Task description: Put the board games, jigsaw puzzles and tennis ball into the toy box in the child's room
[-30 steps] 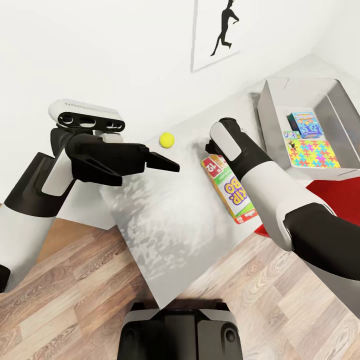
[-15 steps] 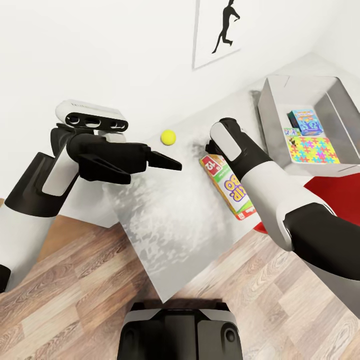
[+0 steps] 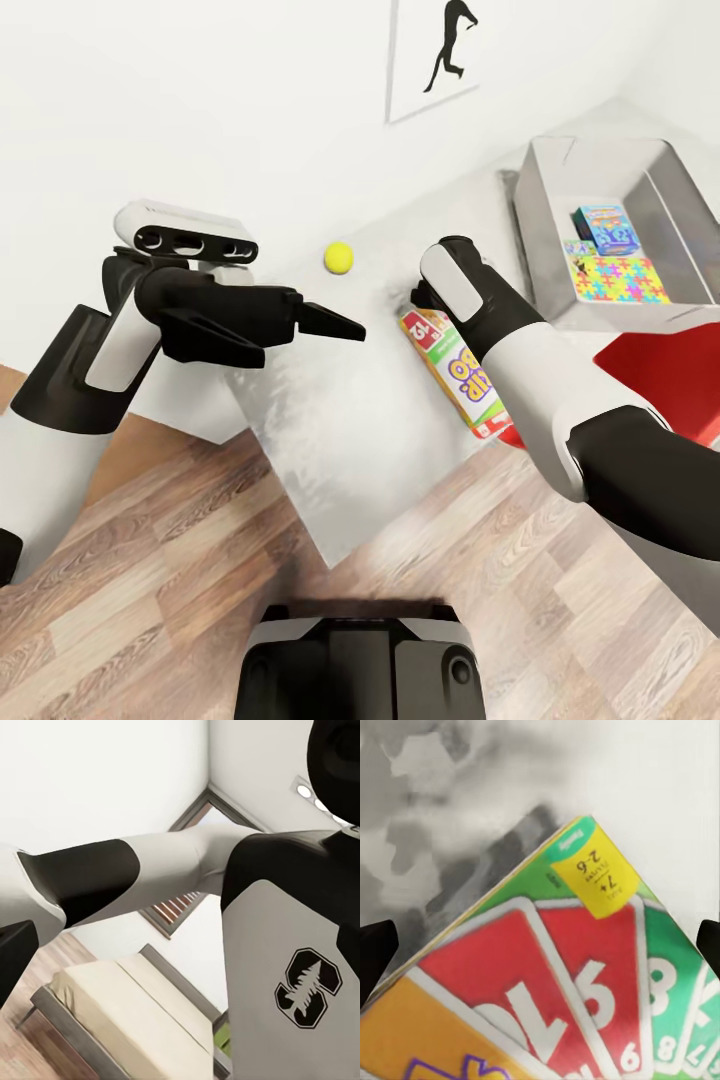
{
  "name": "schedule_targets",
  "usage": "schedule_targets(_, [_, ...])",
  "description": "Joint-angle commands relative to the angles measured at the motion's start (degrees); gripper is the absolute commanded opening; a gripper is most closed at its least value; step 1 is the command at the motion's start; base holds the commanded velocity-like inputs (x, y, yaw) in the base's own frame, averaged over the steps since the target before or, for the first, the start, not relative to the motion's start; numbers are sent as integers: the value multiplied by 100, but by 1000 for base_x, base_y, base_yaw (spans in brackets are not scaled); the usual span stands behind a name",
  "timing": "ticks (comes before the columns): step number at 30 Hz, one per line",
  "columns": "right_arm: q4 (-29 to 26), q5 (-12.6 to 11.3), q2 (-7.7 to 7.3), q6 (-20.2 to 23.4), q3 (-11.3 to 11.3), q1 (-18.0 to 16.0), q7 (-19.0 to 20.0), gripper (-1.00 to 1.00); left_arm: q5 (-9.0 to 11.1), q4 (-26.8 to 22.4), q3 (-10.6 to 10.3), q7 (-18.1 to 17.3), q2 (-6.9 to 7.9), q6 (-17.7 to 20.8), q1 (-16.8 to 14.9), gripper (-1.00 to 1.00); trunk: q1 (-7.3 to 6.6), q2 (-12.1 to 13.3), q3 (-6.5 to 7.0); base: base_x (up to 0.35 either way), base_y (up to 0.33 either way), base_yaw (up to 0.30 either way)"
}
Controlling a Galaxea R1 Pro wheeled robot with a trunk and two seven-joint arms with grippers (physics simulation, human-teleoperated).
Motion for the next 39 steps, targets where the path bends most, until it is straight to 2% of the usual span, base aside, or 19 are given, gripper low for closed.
schedule_targets(1, [-2, -59, -4, 17, 27, -6, -49, 100, 19, 1, -12, -13, 7, 60, -7, 100, 1, -10, -8, -237, 18, 0])
schedule_targets(12, [0, -59, -4, 28, 19, -6, -46, 100, 19, 1, -16, -9, 7, 60, -8, 100, 1, -10, -8, -156, 27, 0])
schedule_targets(39, [0, -59, -6, 35, 15, -6, -37, 100, 12, 43, -20, 70, -7, 60, -2, 100, 1, -10, -8, -62, 60, 0])
